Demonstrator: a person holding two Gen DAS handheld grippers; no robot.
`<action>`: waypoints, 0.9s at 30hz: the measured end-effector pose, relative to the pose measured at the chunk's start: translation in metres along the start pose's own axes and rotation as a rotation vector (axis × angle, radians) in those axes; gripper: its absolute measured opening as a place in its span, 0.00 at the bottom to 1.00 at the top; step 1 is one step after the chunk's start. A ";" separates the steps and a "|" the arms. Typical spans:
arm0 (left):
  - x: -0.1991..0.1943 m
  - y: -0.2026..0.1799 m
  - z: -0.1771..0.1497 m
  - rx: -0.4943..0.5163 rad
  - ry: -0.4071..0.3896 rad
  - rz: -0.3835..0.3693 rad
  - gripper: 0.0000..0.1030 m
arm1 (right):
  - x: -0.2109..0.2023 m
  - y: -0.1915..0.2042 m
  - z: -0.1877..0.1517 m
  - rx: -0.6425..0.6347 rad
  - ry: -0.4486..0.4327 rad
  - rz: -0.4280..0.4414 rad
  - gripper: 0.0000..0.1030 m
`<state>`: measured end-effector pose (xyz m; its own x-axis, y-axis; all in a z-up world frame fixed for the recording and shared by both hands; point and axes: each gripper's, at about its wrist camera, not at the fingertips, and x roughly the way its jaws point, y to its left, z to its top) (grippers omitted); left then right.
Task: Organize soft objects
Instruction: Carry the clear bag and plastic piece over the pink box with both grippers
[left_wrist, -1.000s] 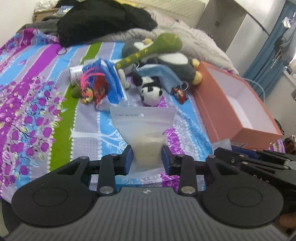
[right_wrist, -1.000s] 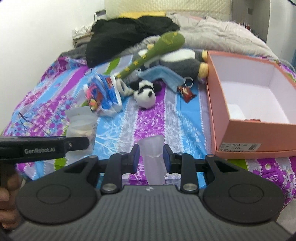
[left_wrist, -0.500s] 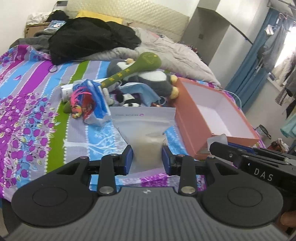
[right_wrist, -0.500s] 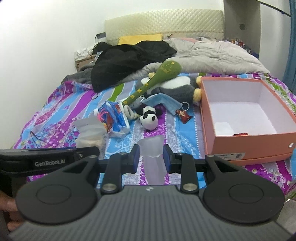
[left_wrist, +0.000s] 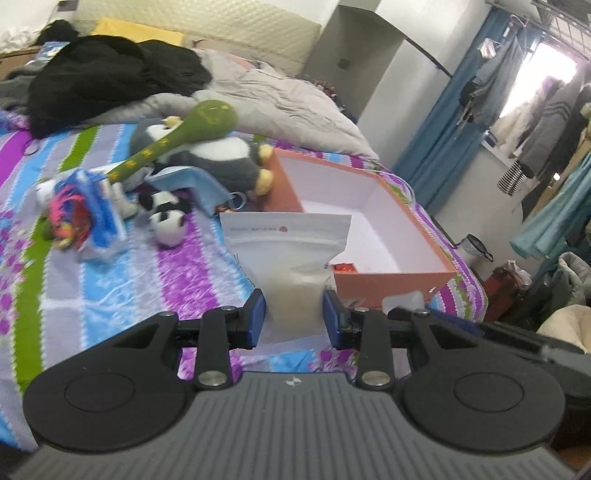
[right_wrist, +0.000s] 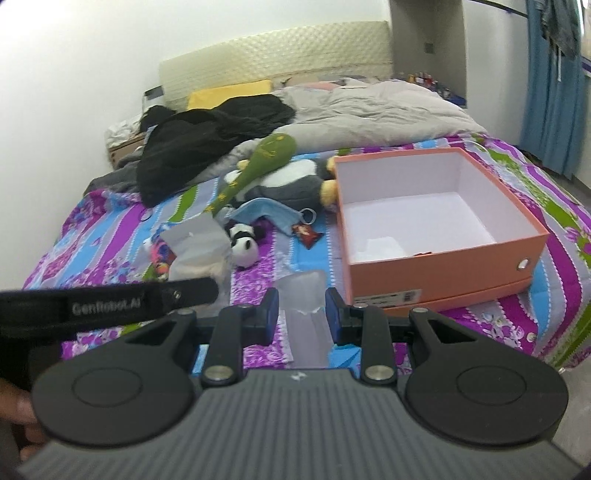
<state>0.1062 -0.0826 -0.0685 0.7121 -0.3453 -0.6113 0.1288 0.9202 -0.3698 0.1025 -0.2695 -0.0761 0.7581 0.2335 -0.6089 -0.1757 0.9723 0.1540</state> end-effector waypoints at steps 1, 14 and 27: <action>0.006 -0.004 0.005 0.005 0.003 -0.004 0.38 | 0.002 -0.004 0.002 0.007 -0.003 -0.006 0.30; 0.097 -0.042 0.069 0.105 0.059 -0.048 0.39 | 0.051 -0.077 0.051 0.084 -0.011 -0.104 0.30; 0.234 -0.063 0.105 0.163 0.210 -0.058 0.39 | 0.140 -0.139 0.092 0.084 0.080 -0.167 0.31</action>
<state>0.3368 -0.2023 -0.1148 0.5440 -0.4131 -0.7303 0.2867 0.9095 -0.3009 0.2908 -0.3729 -0.1114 0.7191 0.0725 -0.6911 0.0034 0.9942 0.1078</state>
